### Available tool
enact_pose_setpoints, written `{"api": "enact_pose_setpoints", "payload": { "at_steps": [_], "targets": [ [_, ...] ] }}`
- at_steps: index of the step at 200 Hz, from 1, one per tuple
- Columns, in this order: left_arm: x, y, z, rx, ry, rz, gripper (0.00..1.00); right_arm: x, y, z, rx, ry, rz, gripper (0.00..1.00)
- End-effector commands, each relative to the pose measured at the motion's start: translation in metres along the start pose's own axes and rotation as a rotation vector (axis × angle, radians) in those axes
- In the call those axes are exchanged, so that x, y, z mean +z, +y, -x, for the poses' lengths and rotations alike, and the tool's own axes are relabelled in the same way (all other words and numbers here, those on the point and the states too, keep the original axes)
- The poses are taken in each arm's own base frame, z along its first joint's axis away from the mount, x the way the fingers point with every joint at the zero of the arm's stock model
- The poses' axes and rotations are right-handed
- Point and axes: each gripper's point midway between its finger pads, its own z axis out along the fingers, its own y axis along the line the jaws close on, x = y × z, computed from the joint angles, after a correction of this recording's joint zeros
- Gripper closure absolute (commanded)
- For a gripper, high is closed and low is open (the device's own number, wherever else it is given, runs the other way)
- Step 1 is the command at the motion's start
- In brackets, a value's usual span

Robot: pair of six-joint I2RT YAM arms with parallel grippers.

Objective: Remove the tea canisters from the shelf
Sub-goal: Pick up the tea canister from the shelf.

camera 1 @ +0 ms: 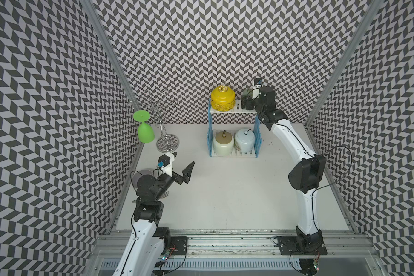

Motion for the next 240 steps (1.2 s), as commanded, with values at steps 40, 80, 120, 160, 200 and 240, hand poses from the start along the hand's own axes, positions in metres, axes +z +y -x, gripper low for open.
{"api": "enact_pose_setpoints", "payload": {
  "at_steps": [40, 80, 120, 160, 200, 240],
  "targets": [
    [-0.002, 0.0, 0.005, 0.033, -0.022, 0.004, 0.0, -0.001, 0.004, 0.024, 0.012, -0.077, 0.025, 0.31],
    [-0.003, 0.0, 0.006, 0.035, -0.026, 0.005, 0.0, -0.011, 0.006, 0.036, 0.016, -0.096, 0.034, 0.42],
    [-0.004, -0.003, 0.009, 0.045, -0.038, -0.001, 0.0, -0.032, 0.01, 0.059, 0.023, -0.139, 0.047, 0.43],
    [-0.005, -0.005, 0.011, 0.056, -0.046, -0.007, 0.0, -0.057, 0.016, 0.073, 0.041, -0.161, 0.07, 0.45],
    [-0.006, -0.007, 0.012, 0.062, -0.051, -0.01, 0.0, -0.082, 0.018, 0.077, 0.058, -0.16, 0.082, 0.49],
    [-0.006, -0.009, 0.012, 0.063, -0.052, -0.015, 0.0, -0.12, 0.017, 0.074, 0.101, -0.197, 0.108, 0.5]
  ]
}}
